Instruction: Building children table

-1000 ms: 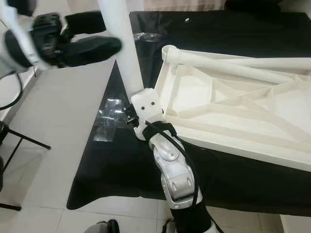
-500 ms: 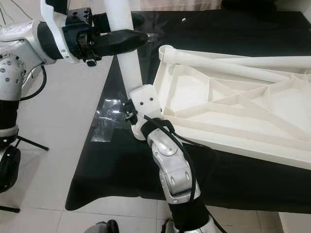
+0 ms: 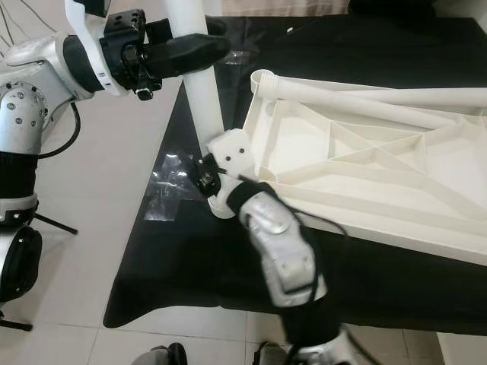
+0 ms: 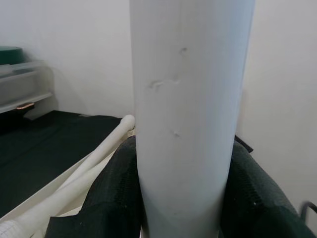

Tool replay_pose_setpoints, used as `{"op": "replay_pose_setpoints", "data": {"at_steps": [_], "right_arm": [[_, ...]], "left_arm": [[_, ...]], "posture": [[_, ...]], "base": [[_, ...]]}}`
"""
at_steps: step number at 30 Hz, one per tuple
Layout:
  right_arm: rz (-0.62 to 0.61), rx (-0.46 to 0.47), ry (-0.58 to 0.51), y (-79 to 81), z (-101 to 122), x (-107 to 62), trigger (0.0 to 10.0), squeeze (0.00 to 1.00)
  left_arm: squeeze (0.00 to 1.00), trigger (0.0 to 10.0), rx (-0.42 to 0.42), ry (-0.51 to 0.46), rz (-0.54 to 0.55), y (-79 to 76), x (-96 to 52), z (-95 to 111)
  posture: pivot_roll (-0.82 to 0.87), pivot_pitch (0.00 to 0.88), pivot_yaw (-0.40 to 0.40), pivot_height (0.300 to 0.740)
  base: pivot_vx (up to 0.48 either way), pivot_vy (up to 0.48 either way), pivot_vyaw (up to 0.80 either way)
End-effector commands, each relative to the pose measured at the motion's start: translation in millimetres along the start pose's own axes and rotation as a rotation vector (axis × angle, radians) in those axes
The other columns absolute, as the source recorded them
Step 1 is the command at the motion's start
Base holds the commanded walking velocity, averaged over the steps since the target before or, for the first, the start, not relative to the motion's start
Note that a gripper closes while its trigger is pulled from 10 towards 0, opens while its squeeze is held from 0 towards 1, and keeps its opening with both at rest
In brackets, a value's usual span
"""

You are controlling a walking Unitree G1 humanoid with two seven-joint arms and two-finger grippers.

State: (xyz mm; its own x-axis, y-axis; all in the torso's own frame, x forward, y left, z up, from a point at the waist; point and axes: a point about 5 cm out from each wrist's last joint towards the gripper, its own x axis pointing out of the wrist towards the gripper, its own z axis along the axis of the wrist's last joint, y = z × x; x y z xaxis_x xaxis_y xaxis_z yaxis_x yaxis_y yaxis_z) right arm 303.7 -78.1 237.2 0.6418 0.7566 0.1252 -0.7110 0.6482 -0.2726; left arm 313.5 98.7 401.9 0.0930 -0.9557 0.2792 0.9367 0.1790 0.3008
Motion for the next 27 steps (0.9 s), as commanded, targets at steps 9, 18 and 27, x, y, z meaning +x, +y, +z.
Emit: {"op": "replay_pose_setpoints", "data": {"at_steps": [9,18,27], "right_arm": [[0.397,-0.076,-0.032,-37.8,25,10.8,10.0,0.0],[0.483,-0.027,-0.034,-53.1,32,21.3,0.0,0.0],[0.587,0.015,0.0,-54.3,26,16.7,0.0,0.0]], "left_arm": [[0.0,0.0,-0.022,-0.01,-0.077,-8.4,5.9,3],[0.0,0.0,-0.049,-0.001,-0.123,-12.0,9.5,-1],[0.0,0.0,-0.041,0.0,-0.156,-12.8,14.8,-3]], "posture": [[0.05,0.238,0.057,0.74],[0.05,0.249,0.071,0.74],[0.04,0.249,0.078,0.74]], "base": [[0.0,0.0,0.0],[0.0,0.0,0.0],[0.0,0.0,0.0]]}}
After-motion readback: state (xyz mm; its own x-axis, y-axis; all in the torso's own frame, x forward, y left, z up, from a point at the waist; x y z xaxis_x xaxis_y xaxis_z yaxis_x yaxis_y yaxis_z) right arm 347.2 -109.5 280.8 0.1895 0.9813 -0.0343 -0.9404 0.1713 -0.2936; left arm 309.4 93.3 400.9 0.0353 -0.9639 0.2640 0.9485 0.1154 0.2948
